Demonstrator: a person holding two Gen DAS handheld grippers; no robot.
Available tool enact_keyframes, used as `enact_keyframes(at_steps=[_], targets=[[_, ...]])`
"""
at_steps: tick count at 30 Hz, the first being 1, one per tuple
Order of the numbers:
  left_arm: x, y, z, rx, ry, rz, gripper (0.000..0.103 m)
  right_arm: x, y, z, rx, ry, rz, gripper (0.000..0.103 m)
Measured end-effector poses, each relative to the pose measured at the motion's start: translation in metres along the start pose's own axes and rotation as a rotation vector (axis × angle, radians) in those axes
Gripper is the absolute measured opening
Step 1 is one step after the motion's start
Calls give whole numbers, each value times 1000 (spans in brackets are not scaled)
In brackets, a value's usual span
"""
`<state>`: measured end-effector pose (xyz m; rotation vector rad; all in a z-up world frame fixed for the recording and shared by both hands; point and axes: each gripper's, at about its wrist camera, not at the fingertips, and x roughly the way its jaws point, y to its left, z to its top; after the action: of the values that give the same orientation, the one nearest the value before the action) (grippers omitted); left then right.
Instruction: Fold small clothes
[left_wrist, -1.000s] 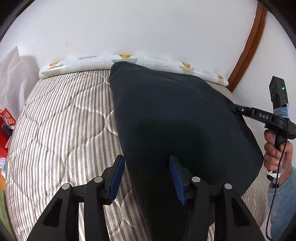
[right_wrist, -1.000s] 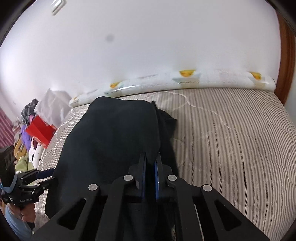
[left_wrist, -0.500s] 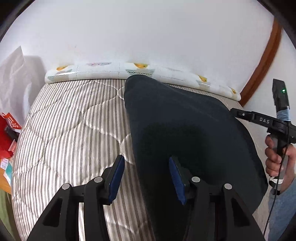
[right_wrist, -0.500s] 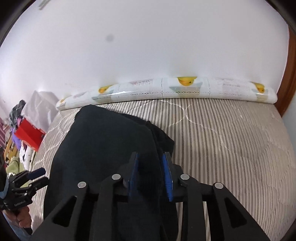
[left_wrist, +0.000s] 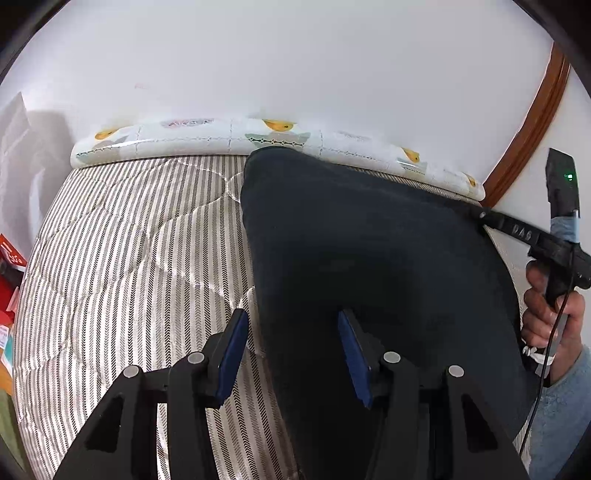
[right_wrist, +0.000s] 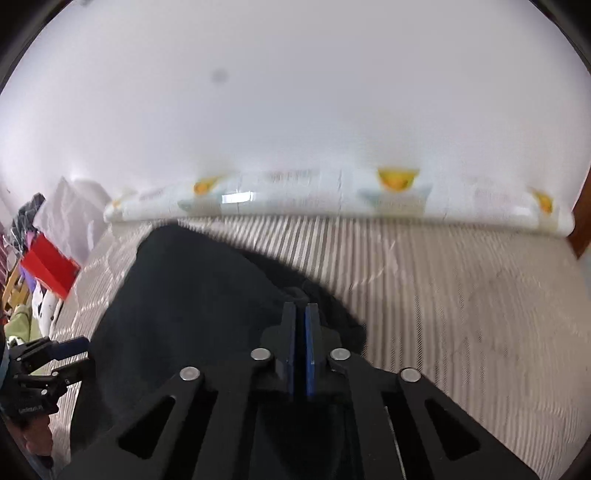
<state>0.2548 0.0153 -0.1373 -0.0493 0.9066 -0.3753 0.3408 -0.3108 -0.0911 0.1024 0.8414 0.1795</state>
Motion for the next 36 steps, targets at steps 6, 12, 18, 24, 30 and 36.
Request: enact_keyframes(at_steps=[6, 12, 18, 24, 30, 36], targets=[[-1, -3, 1, 8, -1, 12, 49, 7, -13, -4, 56, 25, -9, 3], [-6, -2, -5, 5, -6, -16, 47, -26, -25, -16, 96, 36, 2, 26], [-13, -5, -17, 0, -7, -43, 47, -46, -42, -52, 192, 97, 110, 50], [-18, -11, -25, 7, 1, -36, 47, -49, -26, -76, 152, 116, 162, 8], [-25, -15, -31, 22, 8, -20, 47, -64, -27, -77, 88, 26, 109, 3], [-37, -16, -44, 24, 5, -33, 47, -89, -18, -94, 62, 25, 52, 9]])
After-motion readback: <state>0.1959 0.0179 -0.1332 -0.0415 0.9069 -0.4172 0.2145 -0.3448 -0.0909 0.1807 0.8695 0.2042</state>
